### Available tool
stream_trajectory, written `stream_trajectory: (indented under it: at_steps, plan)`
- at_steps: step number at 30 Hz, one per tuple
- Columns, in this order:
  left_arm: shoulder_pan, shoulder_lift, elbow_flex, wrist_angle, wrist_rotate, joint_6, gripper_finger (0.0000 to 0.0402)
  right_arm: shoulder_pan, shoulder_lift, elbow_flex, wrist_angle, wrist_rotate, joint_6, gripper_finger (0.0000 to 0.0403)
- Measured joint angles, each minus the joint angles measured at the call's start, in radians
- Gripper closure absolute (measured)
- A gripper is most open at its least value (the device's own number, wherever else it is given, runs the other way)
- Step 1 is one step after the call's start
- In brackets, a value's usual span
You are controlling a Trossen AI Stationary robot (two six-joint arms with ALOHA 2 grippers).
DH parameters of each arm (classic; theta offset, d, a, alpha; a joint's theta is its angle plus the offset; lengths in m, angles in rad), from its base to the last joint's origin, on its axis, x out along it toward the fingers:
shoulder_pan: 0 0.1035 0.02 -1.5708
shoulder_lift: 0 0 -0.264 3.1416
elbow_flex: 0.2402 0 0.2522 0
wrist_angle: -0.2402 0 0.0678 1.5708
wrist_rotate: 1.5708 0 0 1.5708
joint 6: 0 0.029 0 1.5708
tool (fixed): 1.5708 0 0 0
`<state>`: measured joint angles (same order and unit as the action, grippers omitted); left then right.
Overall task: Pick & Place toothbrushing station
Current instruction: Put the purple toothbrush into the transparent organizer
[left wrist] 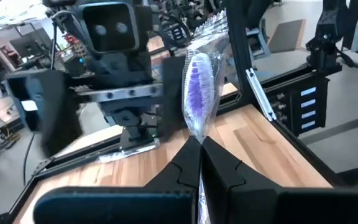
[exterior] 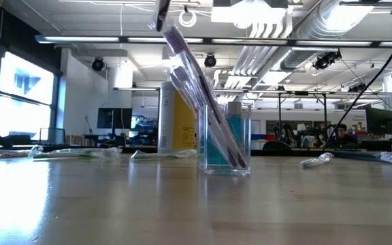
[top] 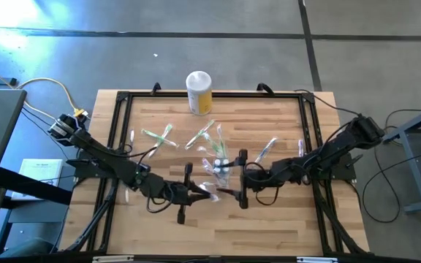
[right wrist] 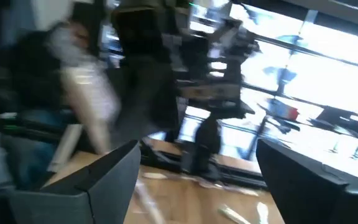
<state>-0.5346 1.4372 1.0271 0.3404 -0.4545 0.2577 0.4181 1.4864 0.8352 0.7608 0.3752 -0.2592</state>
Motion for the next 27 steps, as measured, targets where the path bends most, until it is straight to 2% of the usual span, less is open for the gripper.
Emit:
stream_trajectory:
  at_steps: [5, 12, 17, 27]
  plan:
    - [0.007, 0.0, 0.0, -0.002, -0.005, 0.0, 0.0401, -0.005, 0.0, 0.0, 0.014, -0.129, 0.002, 0.0089]
    - [0.024, 0.0, 0.0, 0.0, -0.006, 0.0, 0.0401, -0.02, 0.0, 0.0, 0.081, -0.152, 0.007, 0.0093]
    - [0.053, 0.0, 0.0, -0.012, -0.008, 0.0, 0.0402, -0.054, 0.013, 0.034, 0.059, -0.262, 0.06, 0.0112]
    - [0.05, 0.0, 0.0, -0.029, -0.011, 0.0, 0.0401, -0.059, 0.059, 0.051, 0.029, -0.251, 0.039, 0.0142]
